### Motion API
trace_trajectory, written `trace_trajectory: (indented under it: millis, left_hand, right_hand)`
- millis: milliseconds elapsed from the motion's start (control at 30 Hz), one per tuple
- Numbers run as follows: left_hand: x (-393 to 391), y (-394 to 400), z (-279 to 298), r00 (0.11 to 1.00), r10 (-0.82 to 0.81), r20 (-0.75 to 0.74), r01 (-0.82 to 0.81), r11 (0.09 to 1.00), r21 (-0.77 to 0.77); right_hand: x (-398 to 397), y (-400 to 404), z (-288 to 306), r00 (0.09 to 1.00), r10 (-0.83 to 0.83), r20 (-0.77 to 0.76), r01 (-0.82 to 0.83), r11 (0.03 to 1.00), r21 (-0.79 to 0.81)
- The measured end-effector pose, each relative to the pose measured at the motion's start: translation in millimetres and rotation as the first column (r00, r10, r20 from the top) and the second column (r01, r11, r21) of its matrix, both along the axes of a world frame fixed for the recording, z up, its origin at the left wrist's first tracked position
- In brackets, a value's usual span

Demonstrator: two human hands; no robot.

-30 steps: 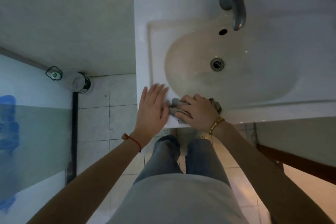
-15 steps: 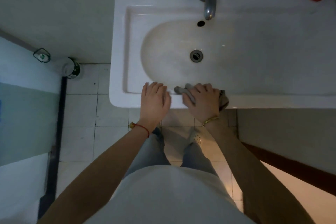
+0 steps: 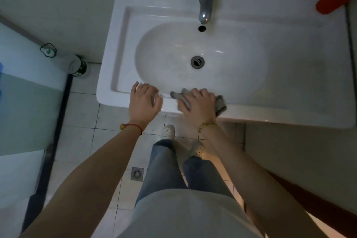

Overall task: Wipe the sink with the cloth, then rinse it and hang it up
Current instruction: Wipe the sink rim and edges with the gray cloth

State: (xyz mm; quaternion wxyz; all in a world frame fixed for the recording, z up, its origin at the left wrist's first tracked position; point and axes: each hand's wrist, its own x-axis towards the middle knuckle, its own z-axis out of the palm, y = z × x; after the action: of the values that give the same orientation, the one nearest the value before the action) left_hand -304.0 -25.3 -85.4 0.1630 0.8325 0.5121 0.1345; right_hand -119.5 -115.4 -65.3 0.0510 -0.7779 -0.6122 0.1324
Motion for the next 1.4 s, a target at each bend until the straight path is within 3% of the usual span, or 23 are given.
trace_trajectory:
  millis: [133,267,367,433,533,600,667,767,833,900,967,1100,1233,1333,1400]
  left_hand:
    - [0.1,-0.3,0.0,1.000,-0.007,0.018,0.007,1.000,0.024]
    - [-0.6,-0.1,0.7,1.000,-0.025,0.012,0.025,0.999,0.020]
    - [-1.3,0.0,-0.4,1.000,-0.026,0.014,0.026,0.999,0.029]
    - [-1.7,0.2,-1.1,0.999,-0.037,0.010,0.037,0.999,0.026]
    - [-2.5,1.1,-0.8,0.999,-0.052,0.005,0.051,0.998,0.021]
    - [-2.9,1.2,-0.7,0.998,-0.058,0.009,0.058,0.998,0.023]
    - [-4.2,1.7,-1.3,0.998,-0.067,0.013,0.066,0.998,0.018]
    - [-5.1,2.1,-1.3,0.998,-0.064,0.015,0.064,0.998,0.024]
    - [-4.5,1.2,-1.6,0.998,-0.066,0.014,0.065,0.998,0.018]
    - [-4.0,1.1,-1.7,0.998,-0.063,0.013,0.063,0.998,0.011]
    - [-3.8,0.6,-1.3,0.998,-0.057,0.012,0.057,0.998,0.001]
    - [-5.1,1.6,-0.1,0.998,-0.065,0.021,0.066,0.998,-0.012]
    - [-5.2,1.7,2.1,0.998,-0.060,0.033,0.061,0.998,-0.032]
    - [-4.4,0.0,5.0,0.997,-0.061,0.038,0.062,0.998,-0.032]
    - [-3.6,0.9,5.3,0.998,-0.054,0.035,0.056,0.997,-0.048]
  right_hand:
    - [41.9,-22.8,-4.2,0.992,0.124,-0.029,-0.124,0.992,0.027]
    - [120.7,-70.4,-10.3,0.980,-0.148,0.137,0.146,0.989,0.021]
    - [97.6,-59.5,-2.2,0.922,-0.335,0.195,0.333,0.942,0.043]
    - [52.8,-30.2,1.3,0.961,-0.209,0.182,0.211,0.977,0.011]
    - [-10.3,3.8,0.3,0.999,-0.046,-0.017,0.046,0.999,0.015]
    - [-12.1,1.8,0.7,0.997,0.015,-0.075,-0.010,0.998,0.060]
    - [18.7,-24.0,-0.9,0.998,0.056,-0.021,-0.054,0.995,0.080]
    - [94.4,-67.7,-4.9,0.974,-0.154,0.164,0.146,0.988,0.056]
    - [120.2,-80.9,-3.7,0.914,-0.372,0.162,0.362,0.928,0.093]
    - [107.5,-67.3,-3.6,0.877,-0.447,0.175,0.440,0.894,0.082]
    - [65.2,-38.9,-4.3,0.939,-0.301,0.164,0.299,0.953,0.036]
    - [-17.5,4.4,-2.1,0.993,-0.085,-0.084,0.090,0.995,0.049]
    - [15.3,-17.7,0.0,0.996,0.027,-0.080,-0.019,0.996,0.091]
    - [81.5,-51.9,-12.0,0.987,-0.111,0.119,0.104,0.992,0.065]
    - [113.0,-70.9,-16.2,0.950,-0.279,0.141,0.272,0.960,0.073]
